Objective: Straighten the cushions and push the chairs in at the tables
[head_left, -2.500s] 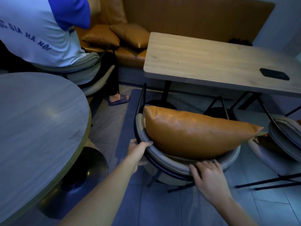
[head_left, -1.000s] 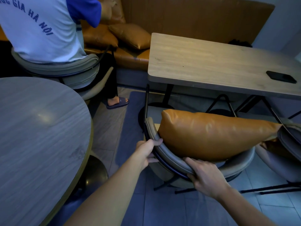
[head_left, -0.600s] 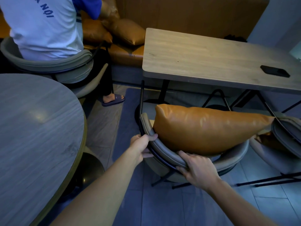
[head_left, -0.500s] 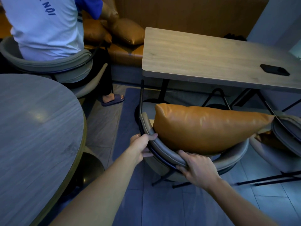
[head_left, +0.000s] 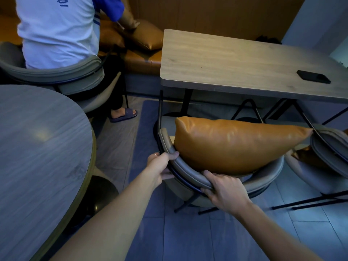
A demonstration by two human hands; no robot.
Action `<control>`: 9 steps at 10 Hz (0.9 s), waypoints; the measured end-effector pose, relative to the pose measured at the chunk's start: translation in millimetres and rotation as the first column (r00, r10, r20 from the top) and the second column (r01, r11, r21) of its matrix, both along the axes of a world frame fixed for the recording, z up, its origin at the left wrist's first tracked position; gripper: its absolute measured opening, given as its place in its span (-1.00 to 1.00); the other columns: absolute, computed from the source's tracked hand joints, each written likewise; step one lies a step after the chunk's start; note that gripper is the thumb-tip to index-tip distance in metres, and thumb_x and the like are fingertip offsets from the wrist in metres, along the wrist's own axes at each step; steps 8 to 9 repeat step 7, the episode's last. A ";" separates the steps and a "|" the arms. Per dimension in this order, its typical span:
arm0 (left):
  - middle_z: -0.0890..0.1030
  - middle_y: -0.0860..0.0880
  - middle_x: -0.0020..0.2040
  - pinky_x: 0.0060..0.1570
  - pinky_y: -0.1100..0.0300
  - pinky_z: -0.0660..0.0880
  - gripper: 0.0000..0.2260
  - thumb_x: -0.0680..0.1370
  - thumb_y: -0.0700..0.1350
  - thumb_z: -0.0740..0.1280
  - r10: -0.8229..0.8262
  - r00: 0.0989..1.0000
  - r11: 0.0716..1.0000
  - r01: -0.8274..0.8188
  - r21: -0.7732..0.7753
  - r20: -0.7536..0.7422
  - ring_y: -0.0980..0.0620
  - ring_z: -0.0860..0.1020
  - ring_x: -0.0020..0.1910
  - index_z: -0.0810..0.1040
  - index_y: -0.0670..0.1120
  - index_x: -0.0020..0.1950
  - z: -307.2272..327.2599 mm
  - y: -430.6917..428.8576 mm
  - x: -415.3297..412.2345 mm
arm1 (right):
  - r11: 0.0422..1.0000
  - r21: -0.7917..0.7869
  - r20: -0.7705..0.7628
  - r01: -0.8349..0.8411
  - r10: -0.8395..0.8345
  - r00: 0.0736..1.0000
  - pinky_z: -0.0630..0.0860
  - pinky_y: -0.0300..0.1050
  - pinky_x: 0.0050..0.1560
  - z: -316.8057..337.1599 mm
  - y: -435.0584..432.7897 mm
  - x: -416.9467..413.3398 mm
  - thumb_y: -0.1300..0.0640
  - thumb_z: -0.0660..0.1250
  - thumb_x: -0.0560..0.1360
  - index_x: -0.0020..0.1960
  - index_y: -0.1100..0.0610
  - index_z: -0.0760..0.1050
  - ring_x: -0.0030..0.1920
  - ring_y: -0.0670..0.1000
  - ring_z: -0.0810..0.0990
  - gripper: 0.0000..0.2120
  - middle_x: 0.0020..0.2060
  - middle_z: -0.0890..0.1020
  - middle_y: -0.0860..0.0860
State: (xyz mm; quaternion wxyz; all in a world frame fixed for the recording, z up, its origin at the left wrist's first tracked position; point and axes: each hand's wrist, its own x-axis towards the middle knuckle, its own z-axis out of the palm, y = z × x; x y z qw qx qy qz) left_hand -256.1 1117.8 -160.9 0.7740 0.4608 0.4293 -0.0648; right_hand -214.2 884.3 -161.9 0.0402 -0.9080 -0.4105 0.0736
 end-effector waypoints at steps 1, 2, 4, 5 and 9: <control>0.71 -0.18 0.02 0.05 -0.17 0.65 -0.54 0.45 -0.11 0.57 -0.021 1.000 0.999 0.022 0.031 -0.005 -0.16 0.69 -0.01 0.53 -0.19 0.28 4.7 -1.9 -2.9 | 1.000 -0.009 -0.005 0.007 -0.007 1.000 0.55 0.05 -0.15 0.3 0.1 -0.5 -0.16 0.27 0.59 0.33 -0.04 0.40 0.02 0.12 0.68 -0.64 0.03 0.68 -0.04; 0.64 -0.12 0.11 0.10 -0.17 0.60 -0.43 0.49 -0.03 0.55 -0.054 0.998 0.992 0.055 0.117 -0.014 -0.11 0.63 0.04 0.43 -0.17 0.41 8.9 -4.6 -5.6 | 0.999 -0.029 -0.005 0.014 -0.014 1.000 0.56 0.04 -0.11 0.2 0.4 -1.0 -0.16 0.26 0.60 0.34 -0.05 0.37 0.05 0.10 0.67 -0.63 0.06 0.67 -0.04; 0.41 -0.13 0.54 0.38 -0.08 0.44 -0.24 0.56 0.23 0.37 -0.144 0.984 0.876 0.178 0.448 -0.110 -0.19 0.44 0.45 0.21 -0.12 0.63 7.2 -14.6 -11.3 | 0.996 -0.086 -0.065 0.008 -0.014 0.998 0.55 0.05 0.00 5.0 2.3 0.4 -0.28 0.20 0.61 0.38 -0.03 0.33 0.11 0.13 0.66 -0.54 0.11 0.65 -0.02; 0.43 -0.12 0.52 0.33 0.03 0.39 -0.37 0.63 0.23 0.22 -0.317 0.908 0.675 0.420 0.606 -0.275 -0.15 0.44 0.45 0.30 -0.12 0.58 14.4 -18.3 -23.8 | 0.987 -0.158 -0.119 0.014 -0.033 0.992 0.45 0.06 0.16 12.0 3.6 4.6 -0.37 0.11 0.61 0.42 -0.02 0.34 0.20 0.12 0.62 -0.45 0.19 0.65 -0.01; 0.61 -0.06 0.25 0.06 0.03 0.52 -0.68 0.62 -0.04 0.19 -0.474 0.675 0.002 0.643 0.766 -0.565 -0.13 0.58 0.19 0.56 -0.01 0.33 62.9 -8.3 -35.0 | 0.973 -0.190 -0.272 0.135 -0.184 0.945 0.41 0.07 0.14 62.8 11.3 9.3 -0.37 0.00 0.65 0.39 0.05 0.47 0.25 0.17 0.58 -0.39 0.24 0.64 0.06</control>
